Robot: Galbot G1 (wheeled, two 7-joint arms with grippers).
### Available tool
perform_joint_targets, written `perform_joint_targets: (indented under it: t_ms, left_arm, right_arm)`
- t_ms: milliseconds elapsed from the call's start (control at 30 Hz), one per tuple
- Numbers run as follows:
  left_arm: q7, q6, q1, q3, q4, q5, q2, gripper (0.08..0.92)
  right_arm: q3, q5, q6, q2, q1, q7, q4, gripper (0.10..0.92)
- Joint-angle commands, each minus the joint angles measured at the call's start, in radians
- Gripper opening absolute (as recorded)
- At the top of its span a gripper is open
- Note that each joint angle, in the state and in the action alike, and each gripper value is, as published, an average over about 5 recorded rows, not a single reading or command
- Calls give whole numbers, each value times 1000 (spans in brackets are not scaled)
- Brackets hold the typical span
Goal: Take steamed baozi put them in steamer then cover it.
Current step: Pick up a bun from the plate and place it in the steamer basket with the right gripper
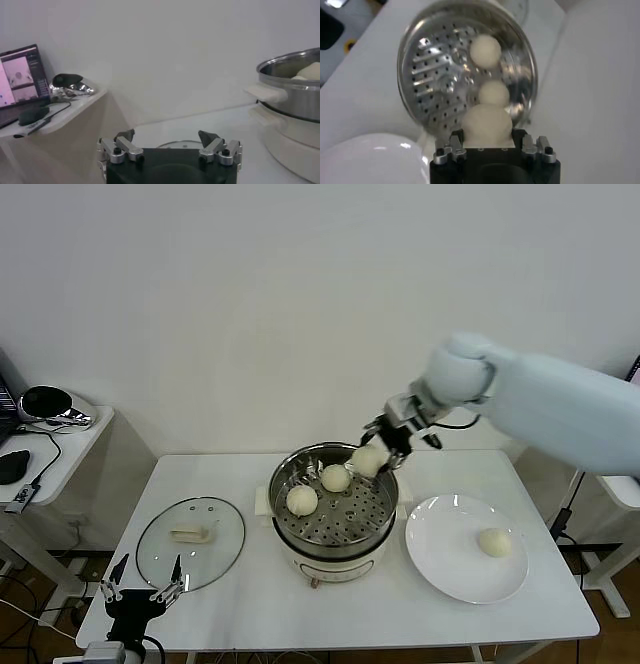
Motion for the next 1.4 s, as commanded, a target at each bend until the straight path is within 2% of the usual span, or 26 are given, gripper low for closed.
perform_joint_targets:
  t_ms: [33, 300, 500, 933, 1067, 1233, 1400]
  left_arm:
    - [0, 0, 1, -2, 0, 0, -3, 823]
    - [1, 0, -2, 2, 5, 1, -12, 823]
    - [0, -2, -9, 4, 18, 1, -14, 823]
    - [0, -4, -20, 4, 36, -4, -11, 823]
    - [1, -4, -22, 6, 35, -3, -12, 823]
    - [2, -4, -20, 1, 29, -4, -10, 823]
    - [4, -2, -13, -6, 17, -4, -5, 823]
  right_arm:
    - [-96, -31, 206, 183, -3, 4, -48, 604]
    - [-109, -195, 315, 227, -62, -10, -75, 611]
    - [-111, -260, 380, 241, -91, -10, -85, 611]
    - [-123, -259, 440, 235, -95, -38, -88, 624]
    - [-123, -236, 443, 221, -76, -38, -76, 698]
    - [-109, -142, 377, 164, -7, -48, -33, 804]
    - [-127, -74, 129, 20, 95, -27, 66, 822]
